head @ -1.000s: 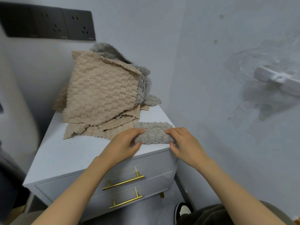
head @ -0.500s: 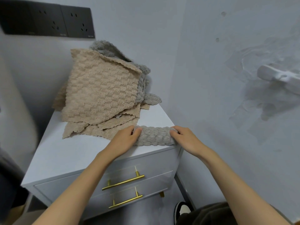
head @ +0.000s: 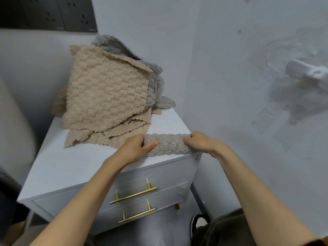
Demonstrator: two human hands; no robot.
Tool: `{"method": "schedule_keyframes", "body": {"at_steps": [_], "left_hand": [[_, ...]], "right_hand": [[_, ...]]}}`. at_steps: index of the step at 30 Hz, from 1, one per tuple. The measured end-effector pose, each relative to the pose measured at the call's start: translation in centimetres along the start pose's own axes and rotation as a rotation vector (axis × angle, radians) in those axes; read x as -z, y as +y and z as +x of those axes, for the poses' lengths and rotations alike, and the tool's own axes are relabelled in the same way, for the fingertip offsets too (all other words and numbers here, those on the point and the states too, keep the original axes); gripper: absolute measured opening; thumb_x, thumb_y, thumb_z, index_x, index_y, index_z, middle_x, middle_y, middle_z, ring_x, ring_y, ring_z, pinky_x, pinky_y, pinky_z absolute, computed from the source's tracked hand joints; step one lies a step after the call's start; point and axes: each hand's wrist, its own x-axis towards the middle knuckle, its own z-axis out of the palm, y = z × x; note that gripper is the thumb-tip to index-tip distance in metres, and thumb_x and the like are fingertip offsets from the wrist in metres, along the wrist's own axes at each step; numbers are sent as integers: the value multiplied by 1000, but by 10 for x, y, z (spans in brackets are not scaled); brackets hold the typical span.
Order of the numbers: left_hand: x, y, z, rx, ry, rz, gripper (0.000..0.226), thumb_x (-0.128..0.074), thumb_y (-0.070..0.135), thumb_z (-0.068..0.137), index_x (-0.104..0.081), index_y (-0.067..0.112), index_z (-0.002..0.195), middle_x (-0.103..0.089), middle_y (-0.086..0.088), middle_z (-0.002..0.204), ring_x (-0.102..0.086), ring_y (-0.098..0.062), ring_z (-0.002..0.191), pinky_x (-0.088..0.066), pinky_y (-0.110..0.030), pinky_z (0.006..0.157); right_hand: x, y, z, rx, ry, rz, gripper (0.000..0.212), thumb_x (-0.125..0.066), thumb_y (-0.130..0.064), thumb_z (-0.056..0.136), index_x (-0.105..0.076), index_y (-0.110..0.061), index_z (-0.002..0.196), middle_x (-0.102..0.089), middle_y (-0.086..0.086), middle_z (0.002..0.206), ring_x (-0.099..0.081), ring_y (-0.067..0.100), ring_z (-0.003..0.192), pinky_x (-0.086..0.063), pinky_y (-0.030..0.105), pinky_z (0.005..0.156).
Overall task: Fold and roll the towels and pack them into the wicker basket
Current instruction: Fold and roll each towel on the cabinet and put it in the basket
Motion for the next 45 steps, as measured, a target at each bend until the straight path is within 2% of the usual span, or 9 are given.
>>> {"method": "schedule_keyframes", "body": {"at_steps": [8,12,15,22,26,29,35,41,45], "left_hand": [[8,14,-18,60,1,-464,44,-51,46,93,-31,14,71,-25,2,66,-26,-13,59,-30,-26,60],[10,34,-30,98,-47,-995,25,-52,33,95,-58,9,94,-69,4,80,-67,-8,74,-56,-21,69],[9,44,-40,102,11,-1099,26,-54,26,95,-59,5,108,-70,-7,99,-69,-10,83,-57,-21,66],[14,72,-63,28,40,-1095,48,-66,33,85,-58,-4,116,-66,-19,114,-67,-21,98,-57,-30,81],[23,106,-79,-49,-5,-1061,42,-66,27,87,-60,-3,115,-67,-18,114,-66,-24,101,-56,-35,87],[26,130,-89,-90,-74,-995,42,-68,27,85,-61,-5,112,-67,-21,110,-66,-22,95,-55,-42,90],[10,180,-114,-171,-174,-882,18,-71,26,84,-64,10,79,-67,6,68,-64,-6,67,-51,-18,60],[-28,219,-132,-245,-240,-754,46,-70,40,83,-67,-4,97,-66,-10,85,-65,-14,81,-59,-30,79],[-71,245,-142,-283,-235,-644,46,-68,39,85,-65,-7,89,-58,-6,76,-57,-9,70,-56,-30,71]], "right_hand": [[-2,-4,-29,85,146,442,18,-52,-30,91,-45,-15,82,-45,-3,80,-44,11,70,-36,26,64],[1,-7,-49,83,66,808,8,-53,-21,84,-49,-14,85,-51,2,77,-54,15,65,-53,38,71],[4,-5,-71,86,-4,825,10,-52,-23,72,-43,-19,75,-43,-2,64,-44,11,54,-44,27,57],[27,3,-117,137,-64,740,18,-47,-16,62,-32,-22,67,-29,-7,64,-25,9,53,-25,21,47],[47,11,-157,160,-146,758,33,-61,-27,51,-45,-19,79,-43,-3,71,-40,10,61,-35,22,53],[56,17,-183,191,-211,732,44,-75,-36,66,-52,-14,96,-57,4,90,-57,15,80,-45,29,73],[57,46,-235,166,-39,727,36,-62,-45,74,-40,-19,86,-49,-2,81,-49,12,77,-39,29,71],[48,97,-289,110,100,808,20,-58,-34,91,-44,-20,85,-52,-4,78,-54,5,67,-42,21,61],[34,135,-317,13,221,774,12,-51,-30,96,-48,-21,89,-54,-4,79,-54,2,63,-42,17,56]]}}
